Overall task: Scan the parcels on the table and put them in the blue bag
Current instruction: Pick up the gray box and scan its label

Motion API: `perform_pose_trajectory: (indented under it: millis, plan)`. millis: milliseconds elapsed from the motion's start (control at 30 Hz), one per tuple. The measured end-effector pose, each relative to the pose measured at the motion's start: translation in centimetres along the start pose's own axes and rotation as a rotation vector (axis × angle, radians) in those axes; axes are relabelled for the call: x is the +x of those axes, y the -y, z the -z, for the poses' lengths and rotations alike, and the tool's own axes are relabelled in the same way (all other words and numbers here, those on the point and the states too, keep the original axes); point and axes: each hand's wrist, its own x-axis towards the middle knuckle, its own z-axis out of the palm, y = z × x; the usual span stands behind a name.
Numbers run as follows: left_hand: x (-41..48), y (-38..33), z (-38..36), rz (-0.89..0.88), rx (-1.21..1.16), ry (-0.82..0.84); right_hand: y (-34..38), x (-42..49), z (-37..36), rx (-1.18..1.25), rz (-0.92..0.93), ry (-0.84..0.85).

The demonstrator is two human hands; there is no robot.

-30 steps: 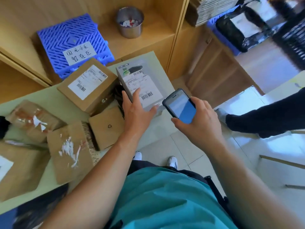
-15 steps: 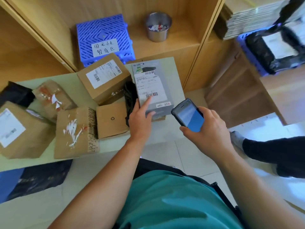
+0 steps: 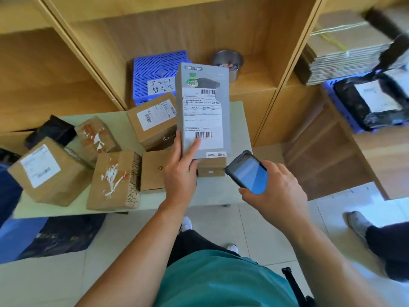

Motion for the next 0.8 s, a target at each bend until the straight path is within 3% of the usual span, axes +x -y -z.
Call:
perform_pose_trajectory:
  millis: [467,667,800]
  plan:
    - [-1.5,2.7,6.9,0.088,-0.076,-0.156,5.5,-3.9,-0.8,0.12,0.126,-0.003]
    - [-2.8,7.3,15.1,0.114,-0.079,-0.253,13.5,-4.8,-4.4,0.16,0.219,0.001]
    - [-5.3,11.4,22.5,0.251,-0.108,-0.373,22.0,-5.9,-7.4,0.207,0.334,0.011]
